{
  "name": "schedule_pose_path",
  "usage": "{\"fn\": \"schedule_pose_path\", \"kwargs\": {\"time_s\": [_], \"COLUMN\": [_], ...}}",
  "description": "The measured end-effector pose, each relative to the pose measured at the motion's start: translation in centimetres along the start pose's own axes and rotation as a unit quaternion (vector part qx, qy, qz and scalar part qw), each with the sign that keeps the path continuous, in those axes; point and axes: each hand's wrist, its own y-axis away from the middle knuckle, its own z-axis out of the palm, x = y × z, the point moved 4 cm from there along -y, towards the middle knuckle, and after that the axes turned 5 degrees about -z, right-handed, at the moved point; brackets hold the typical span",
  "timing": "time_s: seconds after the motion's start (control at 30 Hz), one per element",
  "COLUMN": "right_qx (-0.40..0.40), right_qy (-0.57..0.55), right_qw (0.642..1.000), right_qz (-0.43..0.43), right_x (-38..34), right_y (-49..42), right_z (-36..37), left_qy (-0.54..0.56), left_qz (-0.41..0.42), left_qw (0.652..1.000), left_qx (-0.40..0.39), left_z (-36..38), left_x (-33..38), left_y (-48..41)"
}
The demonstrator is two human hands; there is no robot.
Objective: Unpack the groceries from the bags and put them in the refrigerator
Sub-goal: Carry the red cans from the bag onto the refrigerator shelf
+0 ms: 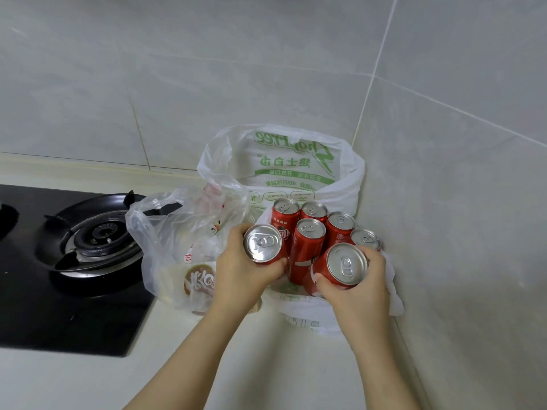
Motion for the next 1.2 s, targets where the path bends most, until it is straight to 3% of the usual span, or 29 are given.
{"fn": "schedule_pose_path", "kwargs": {"time_s": [0.37, 0.63, 0.93, 1.2], "right_qx": [-0.065, -0.216, -0.385, -0.557], "right_qy": [-0.073, -0.1, -0.141, -0.167], "right_qw": [0.995, 0.97, 0.912, 0.81], "right_qz": [-0.02, -0.047, -0.035, -0.072], "right_x": [-5.5, -9.5, -14.6, -19.8], "right_y": [1.4, 5.5, 14.5, 24.8], "right_z": [1.9, 7.8, 16.3, 22.9], "left_qy": [0.014, -0.049, -0.121, -0.155], "left_qz": [-0.009, -0.032, -0.108, -0.189], "left_qw": [0.998, 0.993, 0.963, 0.905], "left_qx": [0.059, 0.1, 0.214, 0.348], "left_z": [-6.5, -14.7, -27.2, -36.6], "left_x": [1.3, -0.5, -3.9, -6.5], "left_y": [1.7, 5.2, 12.7, 22.9]}}
